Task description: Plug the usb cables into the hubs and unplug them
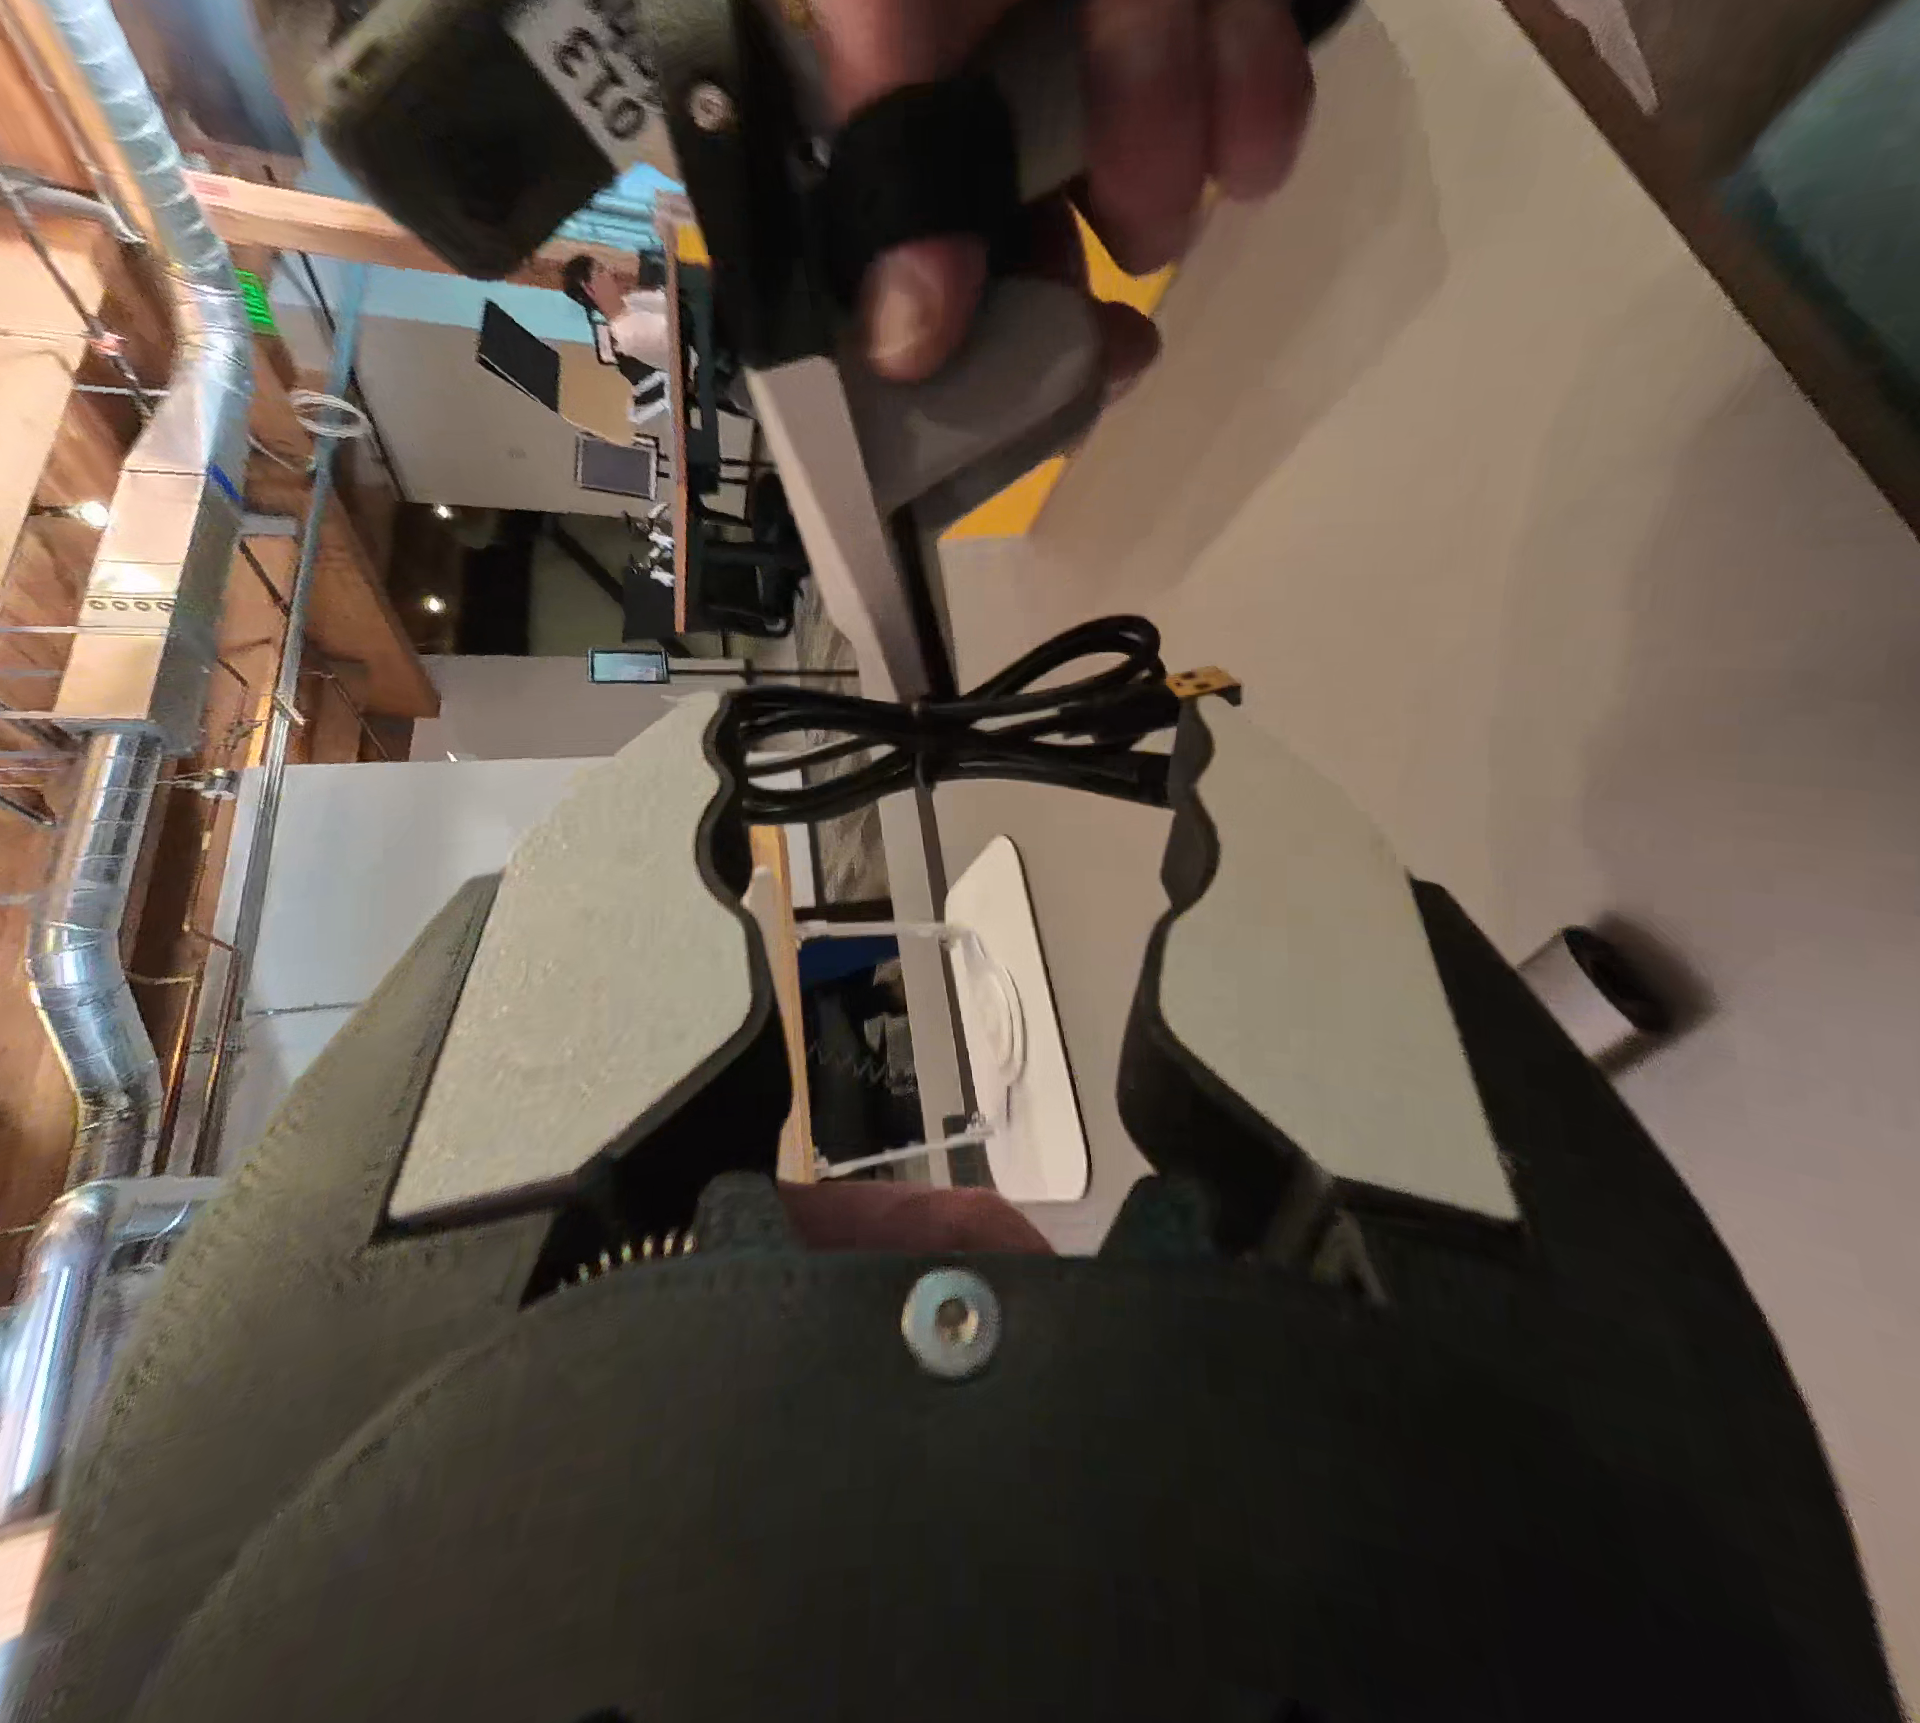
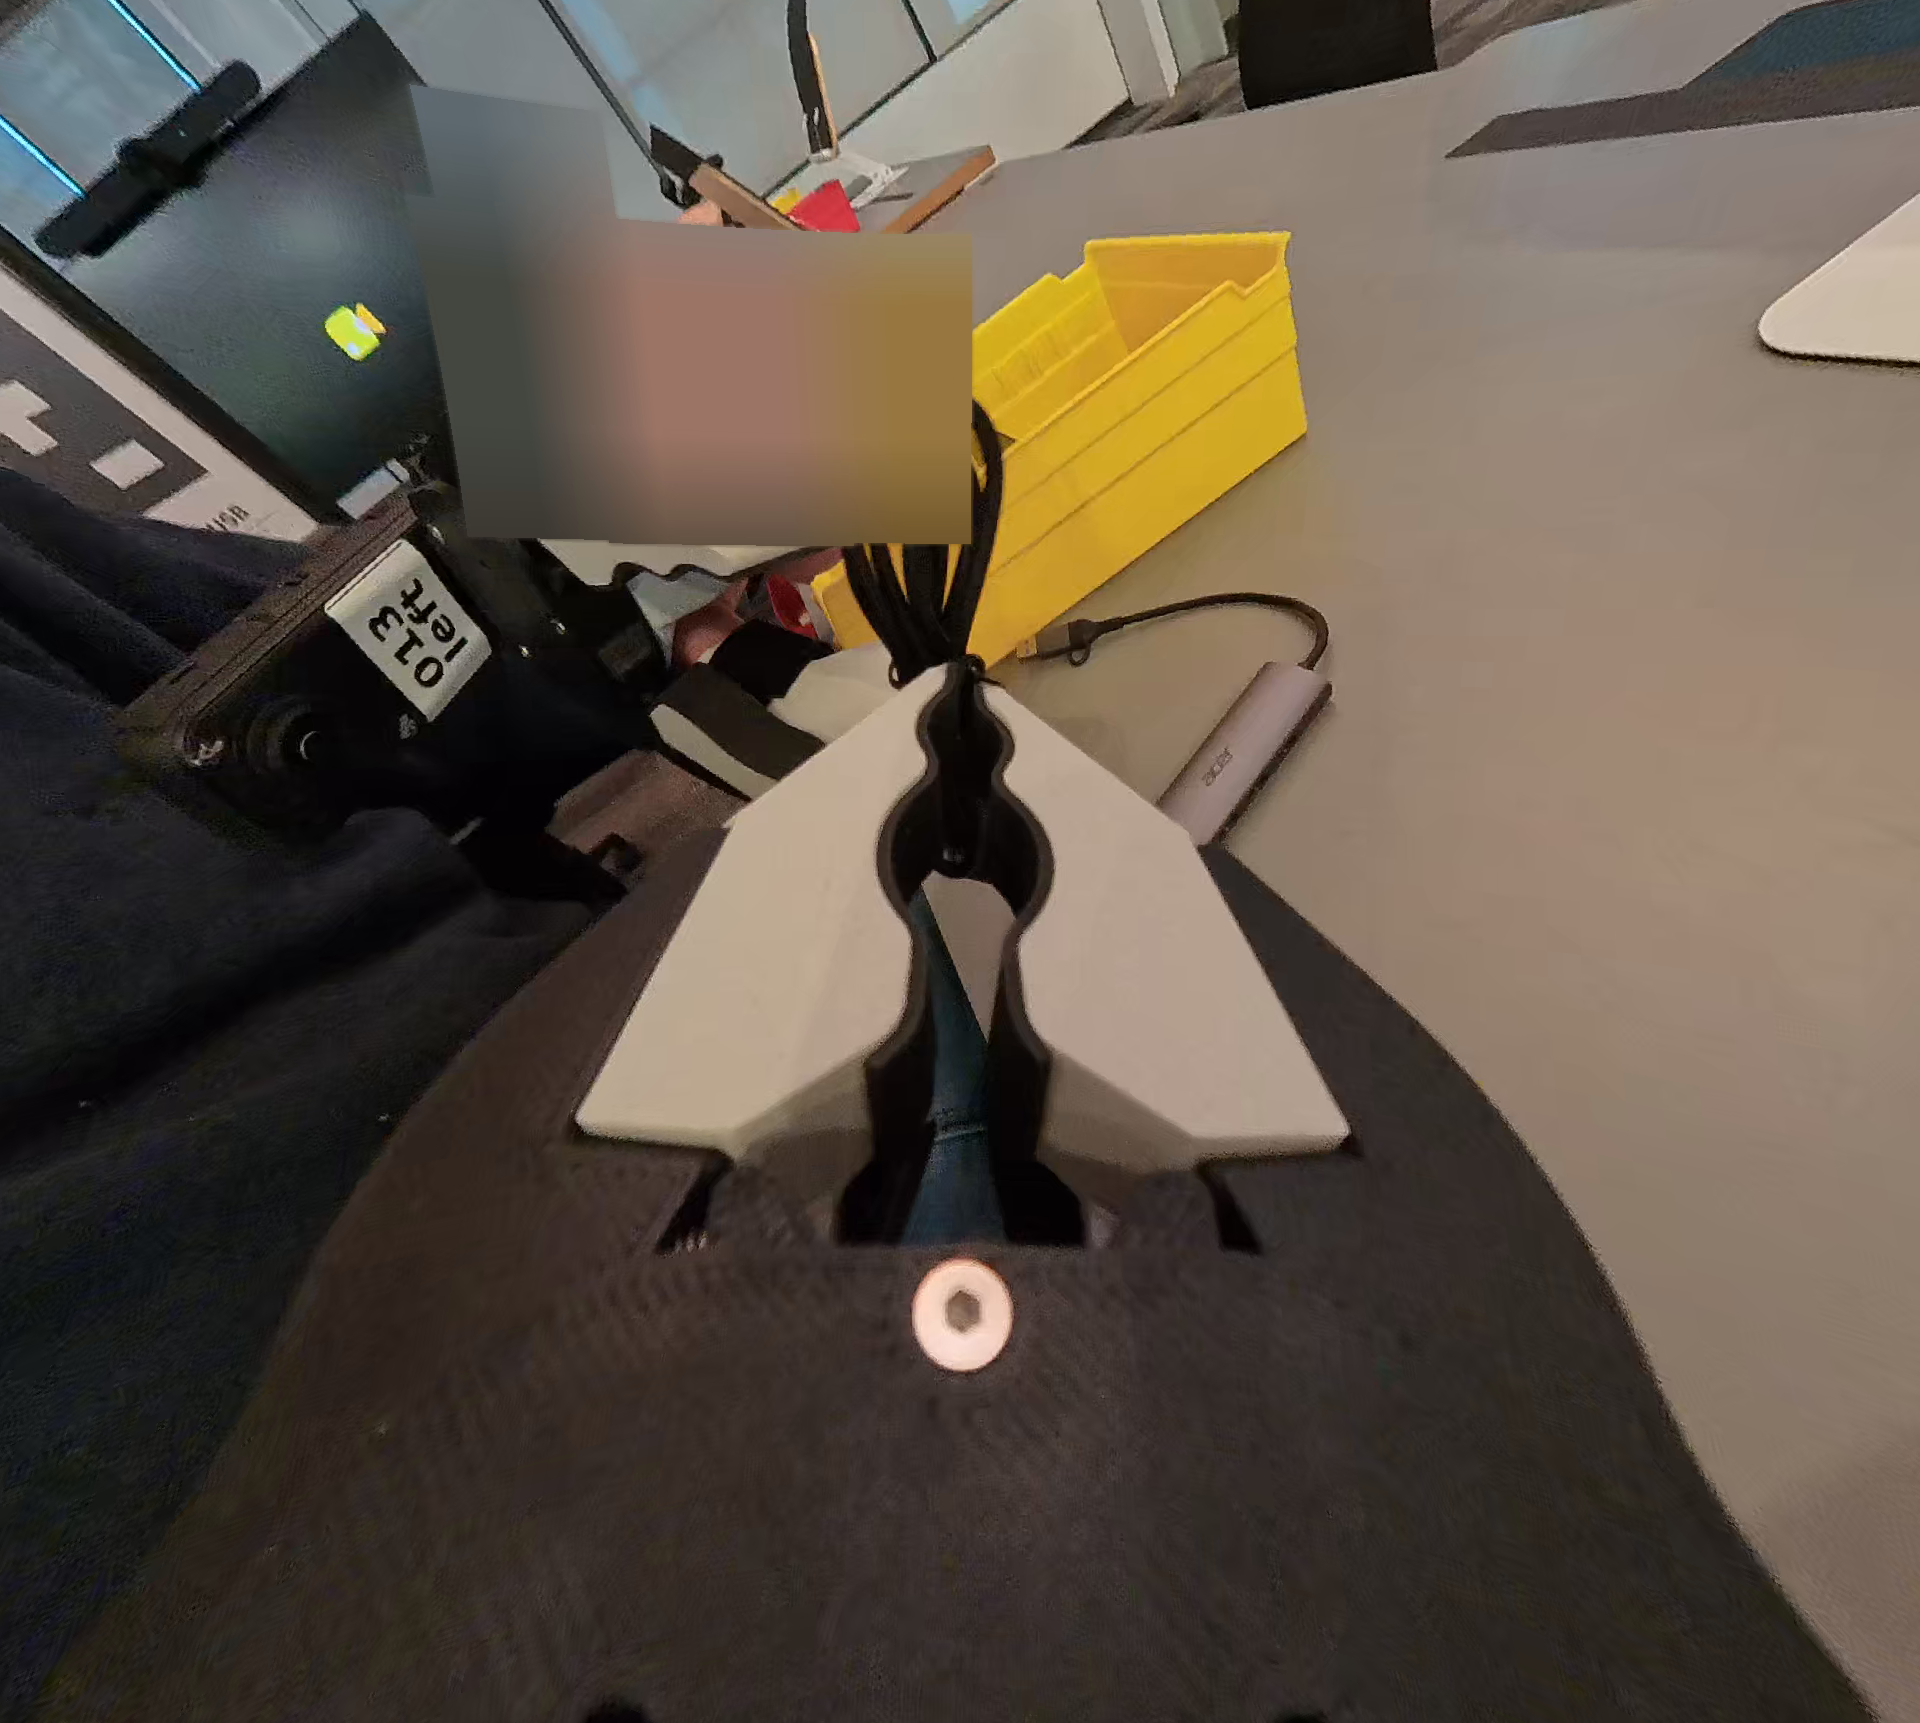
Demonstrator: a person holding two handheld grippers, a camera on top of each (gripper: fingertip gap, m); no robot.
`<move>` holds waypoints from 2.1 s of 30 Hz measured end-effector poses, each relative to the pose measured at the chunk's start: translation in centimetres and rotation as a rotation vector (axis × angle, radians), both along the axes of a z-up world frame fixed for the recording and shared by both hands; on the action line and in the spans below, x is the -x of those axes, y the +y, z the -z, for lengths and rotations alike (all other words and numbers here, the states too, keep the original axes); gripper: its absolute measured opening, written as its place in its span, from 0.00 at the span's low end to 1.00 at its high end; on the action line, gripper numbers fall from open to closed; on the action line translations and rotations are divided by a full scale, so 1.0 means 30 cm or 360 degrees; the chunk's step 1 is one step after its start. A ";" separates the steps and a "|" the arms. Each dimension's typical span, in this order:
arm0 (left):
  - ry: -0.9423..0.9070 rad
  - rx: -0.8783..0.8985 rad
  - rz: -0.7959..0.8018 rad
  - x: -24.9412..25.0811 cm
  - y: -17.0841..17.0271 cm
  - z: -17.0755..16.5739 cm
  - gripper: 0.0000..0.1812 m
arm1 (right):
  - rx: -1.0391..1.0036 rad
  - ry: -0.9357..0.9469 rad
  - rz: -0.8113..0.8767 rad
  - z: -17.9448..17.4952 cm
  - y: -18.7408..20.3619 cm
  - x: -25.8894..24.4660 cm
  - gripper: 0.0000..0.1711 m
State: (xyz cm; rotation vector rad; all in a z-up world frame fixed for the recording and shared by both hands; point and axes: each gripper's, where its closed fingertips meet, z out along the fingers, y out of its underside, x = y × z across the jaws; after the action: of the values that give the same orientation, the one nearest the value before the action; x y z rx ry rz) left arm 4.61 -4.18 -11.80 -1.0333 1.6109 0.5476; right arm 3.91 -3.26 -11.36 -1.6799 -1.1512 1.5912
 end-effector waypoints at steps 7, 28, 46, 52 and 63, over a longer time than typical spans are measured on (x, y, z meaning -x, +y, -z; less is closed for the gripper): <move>0.0010 0.0135 -0.0058 0.041 0.012 0.016 0.44 | 0.0014 0.0002 -0.0060 0.004 -0.020 0.001 0.00; 0.0671 -0.0298 0.0125 0.063 -0.009 0.020 0.50 | 0.0244 0.0007 -0.0330 -0.014 -0.100 0.036 0.00; -0.1079 0.1095 -0.0091 0.027 0.012 -0.080 0.05 | -0.0161 0.0257 -0.0171 -0.115 -0.076 0.022 0.00; -0.1191 0.1395 -0.0017 -0.012 -0.024 -0.063 0.05 | -0.0286 0.0244 -0.0151 -0.121 -0.076 0.026 0.00; -0.1397 0.1803 0.0299 -0.048 -0.080 -0.109 0.05 | -0.0275 0.0310 -0.0216 -0.166 -0.099 0.027 0.11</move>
State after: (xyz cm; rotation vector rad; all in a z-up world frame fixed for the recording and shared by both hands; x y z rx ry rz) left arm 6.04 -6.58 -8.53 -1.5723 1.0949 -0.9791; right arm 3.09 -6.23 -6.37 -1.3308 -1.2840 1.6446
